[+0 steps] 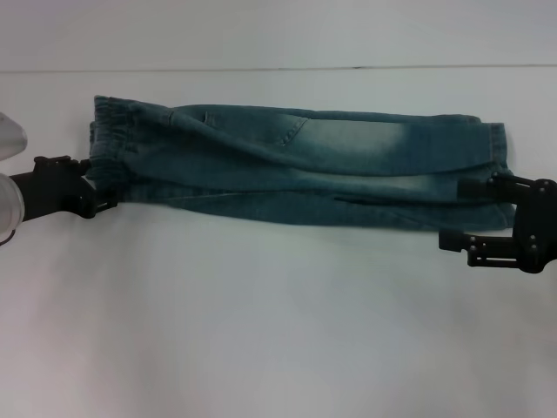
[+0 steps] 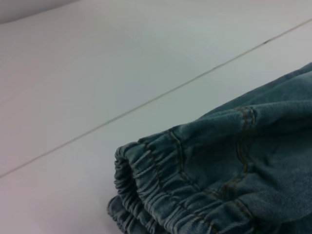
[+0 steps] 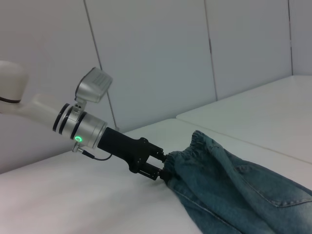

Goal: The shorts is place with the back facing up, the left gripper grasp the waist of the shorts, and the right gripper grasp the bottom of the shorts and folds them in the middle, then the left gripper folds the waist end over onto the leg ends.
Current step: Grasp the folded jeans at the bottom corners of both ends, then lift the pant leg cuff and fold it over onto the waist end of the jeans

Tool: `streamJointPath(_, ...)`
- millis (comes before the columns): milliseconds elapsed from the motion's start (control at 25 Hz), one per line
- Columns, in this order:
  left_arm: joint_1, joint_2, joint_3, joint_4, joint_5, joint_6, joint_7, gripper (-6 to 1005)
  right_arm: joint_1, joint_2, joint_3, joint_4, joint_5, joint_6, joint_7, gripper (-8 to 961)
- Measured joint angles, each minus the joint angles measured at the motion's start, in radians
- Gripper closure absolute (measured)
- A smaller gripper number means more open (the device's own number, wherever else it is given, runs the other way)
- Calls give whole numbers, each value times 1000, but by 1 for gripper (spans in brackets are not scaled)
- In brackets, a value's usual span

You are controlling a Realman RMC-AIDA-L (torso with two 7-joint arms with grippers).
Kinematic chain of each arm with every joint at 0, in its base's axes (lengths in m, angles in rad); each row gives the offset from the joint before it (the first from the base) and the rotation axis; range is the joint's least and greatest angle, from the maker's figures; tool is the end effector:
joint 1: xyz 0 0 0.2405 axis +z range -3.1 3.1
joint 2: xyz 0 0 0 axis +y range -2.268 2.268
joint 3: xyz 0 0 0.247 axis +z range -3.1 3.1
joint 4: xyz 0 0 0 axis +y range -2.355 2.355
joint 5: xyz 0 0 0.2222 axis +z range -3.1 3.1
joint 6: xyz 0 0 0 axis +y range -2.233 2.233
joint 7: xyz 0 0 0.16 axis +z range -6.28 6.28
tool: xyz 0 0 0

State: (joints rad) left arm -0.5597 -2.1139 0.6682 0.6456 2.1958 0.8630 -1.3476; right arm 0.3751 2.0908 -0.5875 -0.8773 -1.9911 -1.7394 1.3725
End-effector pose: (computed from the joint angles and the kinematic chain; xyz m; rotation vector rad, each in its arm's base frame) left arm -0.3335 0.4022 -0.0025 -2.2708 -0.6428 -0.0635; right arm 0.2793 0.3038 0.0407 -2.6506 0.5517 0.7284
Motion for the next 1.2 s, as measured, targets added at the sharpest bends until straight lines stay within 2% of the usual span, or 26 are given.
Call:
streamJointPath(40,-2,0,0,0,6,0,-5,176,0,0,0,3,0,1,0,36)
streamJointPath(280,-4,-3,11,3,20,8,-10,381,1,0,0,6,0,3,-3,36)
streamJointPath(480,-4,-6,19,7,21,28,-10,618,-5,0,3,7,0,4,-9,36)
streamJointPath(680,-3,-9,53,63,21,85,-59,787,-9,0,16,8,0,3,-13,36)
streamJointPath(800,2,-15,98,128,25,109,-115,834,-14,0,21,14,0,26,-16,36)
streamJointPath(1200,-8,-24,220,400,153,209,-355,873,1,0,89,80,7,142,-37,36)
